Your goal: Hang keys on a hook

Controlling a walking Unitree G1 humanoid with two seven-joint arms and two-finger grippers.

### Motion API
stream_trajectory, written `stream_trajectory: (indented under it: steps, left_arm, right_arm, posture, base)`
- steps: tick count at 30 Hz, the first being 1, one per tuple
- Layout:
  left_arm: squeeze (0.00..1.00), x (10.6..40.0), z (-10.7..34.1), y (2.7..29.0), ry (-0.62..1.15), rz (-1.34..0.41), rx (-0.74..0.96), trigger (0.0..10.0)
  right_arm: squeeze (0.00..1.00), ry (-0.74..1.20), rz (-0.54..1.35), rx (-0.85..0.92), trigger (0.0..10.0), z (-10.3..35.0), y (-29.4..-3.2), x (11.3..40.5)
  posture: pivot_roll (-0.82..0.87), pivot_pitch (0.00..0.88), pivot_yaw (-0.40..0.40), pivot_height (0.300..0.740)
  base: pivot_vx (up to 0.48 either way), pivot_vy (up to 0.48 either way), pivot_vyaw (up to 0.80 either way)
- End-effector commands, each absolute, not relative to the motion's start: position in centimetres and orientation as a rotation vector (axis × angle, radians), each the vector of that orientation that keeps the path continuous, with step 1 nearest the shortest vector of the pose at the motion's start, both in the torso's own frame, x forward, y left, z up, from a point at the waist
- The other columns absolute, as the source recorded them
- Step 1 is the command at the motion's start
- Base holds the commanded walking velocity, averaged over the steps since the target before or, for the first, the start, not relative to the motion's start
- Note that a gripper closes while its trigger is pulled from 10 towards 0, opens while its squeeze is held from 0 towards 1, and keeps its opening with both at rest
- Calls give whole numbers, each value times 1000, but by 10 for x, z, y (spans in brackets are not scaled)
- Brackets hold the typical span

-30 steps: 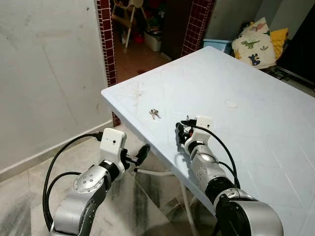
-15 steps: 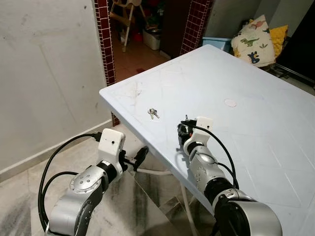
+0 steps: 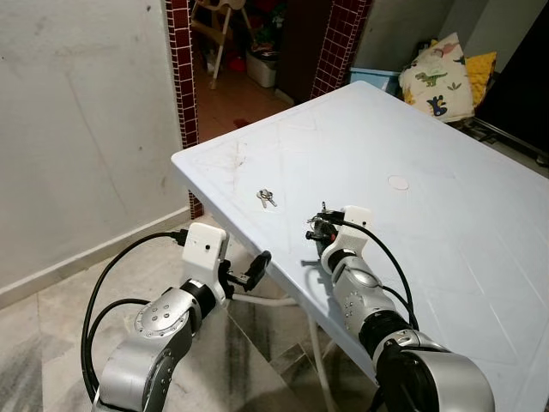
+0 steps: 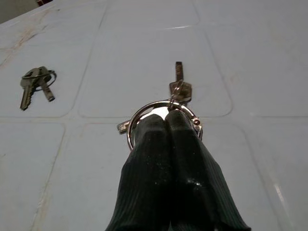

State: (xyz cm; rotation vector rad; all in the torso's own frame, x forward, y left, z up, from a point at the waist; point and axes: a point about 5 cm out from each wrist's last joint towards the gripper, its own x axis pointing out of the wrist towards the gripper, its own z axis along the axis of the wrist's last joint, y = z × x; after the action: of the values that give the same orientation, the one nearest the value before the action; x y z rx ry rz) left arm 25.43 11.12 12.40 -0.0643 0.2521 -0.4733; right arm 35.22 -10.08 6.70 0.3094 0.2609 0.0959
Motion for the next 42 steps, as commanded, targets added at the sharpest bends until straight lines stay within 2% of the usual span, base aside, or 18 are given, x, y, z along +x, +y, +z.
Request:
stream_trajectory:
  steps: [1, 21, 22, 23, 24, 30, 37, 42]
  left_arm:
    - [0, 257, 124, 109, 246, -473, -64, 10000]
    - [0, 262, 124, 109, 235, -464, -58, 10000]
    - [0, 263, 124, 108, 235, -463, -59, 10000]
    - [0, 263, 125, 107, 235, -466, -60, 10000]
    - [0, 263, 125, 106, 234, -469, -61, 10000]
    - [0, 258, 126, 109, 242, -475, -50, 10000]
    - [0, 256, 129, 123, 253, -465, -14, 10000]
    - [0, 254, 129, 122, 258, -475, -10, 10000]
  right_arm:
    - [0, 270, 77, 309, 0, 65, -111, 352]
    - [0, 134, 127, 363, 0, 97, -111, 368]
    - [0, 127, 138, 341, 4078, 99, -109, 370]
    - [0, 121, 150, 337, 9451, 102, -107, 371]
    - [1000, 116, 157, 333, 10000, 105, -104, 373]
    - [1000, 108, 160, 328, 10000, 108, -95, 374]
    - [1000, 233, 64, 240, 10000, 85, -92, 364]
    - [1000, 315, 54, 180, 10000, 71, -90, 356]
  posture:
    - [277, 33, -154, 740]
    - [264, 31, -150, 740]
    - [266, 32, -150, 740]
    - [267, 34, -148, 740]
    - [269, 41, -145, 740]
    - [302, 58, -128, 740]
    - [338, 67, -108, 740]
    - [340, 60, -103, 740]
  base:
    - [0, 0, 0]
    - [0, 0, 0]
    - [0, 0, 0]
    - [0, 0, 0]
    - [0, 0, 0]
    - [0, 0, 0]
    - [0, 0, 0]
    - [0, 0, 0]
